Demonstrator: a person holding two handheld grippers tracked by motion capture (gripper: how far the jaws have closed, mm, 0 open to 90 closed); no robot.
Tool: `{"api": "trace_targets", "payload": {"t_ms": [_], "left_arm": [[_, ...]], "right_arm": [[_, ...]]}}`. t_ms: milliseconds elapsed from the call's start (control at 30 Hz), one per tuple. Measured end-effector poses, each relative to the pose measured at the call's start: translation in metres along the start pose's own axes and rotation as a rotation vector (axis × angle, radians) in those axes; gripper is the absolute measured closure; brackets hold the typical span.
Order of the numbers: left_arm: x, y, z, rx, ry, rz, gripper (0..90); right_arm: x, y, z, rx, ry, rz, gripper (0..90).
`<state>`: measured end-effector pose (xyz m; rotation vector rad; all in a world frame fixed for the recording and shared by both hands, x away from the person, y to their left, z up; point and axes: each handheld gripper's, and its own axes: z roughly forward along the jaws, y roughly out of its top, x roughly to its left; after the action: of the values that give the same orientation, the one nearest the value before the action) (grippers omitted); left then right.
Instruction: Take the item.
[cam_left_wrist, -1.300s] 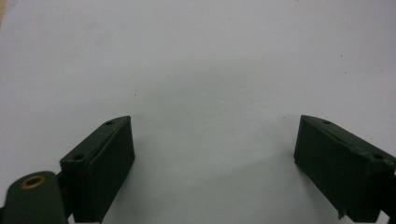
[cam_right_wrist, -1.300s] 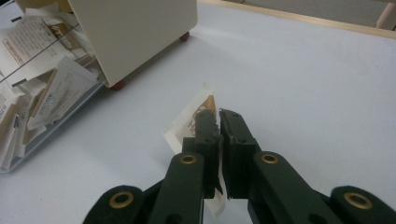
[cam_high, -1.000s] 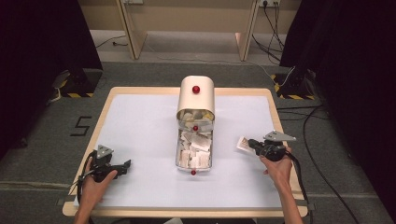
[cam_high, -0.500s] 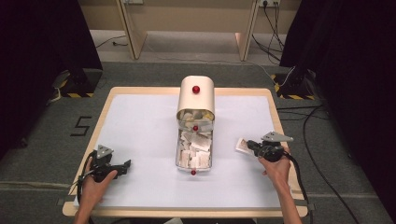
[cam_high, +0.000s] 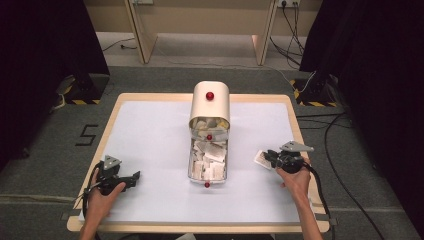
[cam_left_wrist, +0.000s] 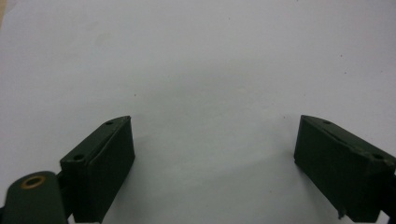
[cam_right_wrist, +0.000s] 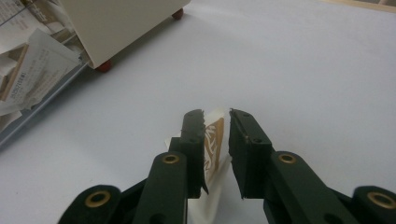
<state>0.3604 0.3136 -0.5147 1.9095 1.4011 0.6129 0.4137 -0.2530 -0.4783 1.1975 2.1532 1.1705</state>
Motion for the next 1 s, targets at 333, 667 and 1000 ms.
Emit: {"api": "trace_targets", "payload": {"t_ms": [333,667,1000], "left_arm": [[0.0000,0.0000,0.0000,0.000,0.000,0.000,11.4],[0.0000,0.0000,0.0000,0.000,0.000,0.000,11.3],[0.0000,0.0000,0.0000,0.000,0.000,0.000,11.4]], "right_arm": [[-0.0011,0.0015,-0.0022,-0.008,0.000,0.017,65.7],[0.0026,0.0056,-0.0041,-0.012,0.005,0.022,52.7],[0.0069,0.0078,-0.0051,-0.005,-0.001,0.032,43.1]]}}
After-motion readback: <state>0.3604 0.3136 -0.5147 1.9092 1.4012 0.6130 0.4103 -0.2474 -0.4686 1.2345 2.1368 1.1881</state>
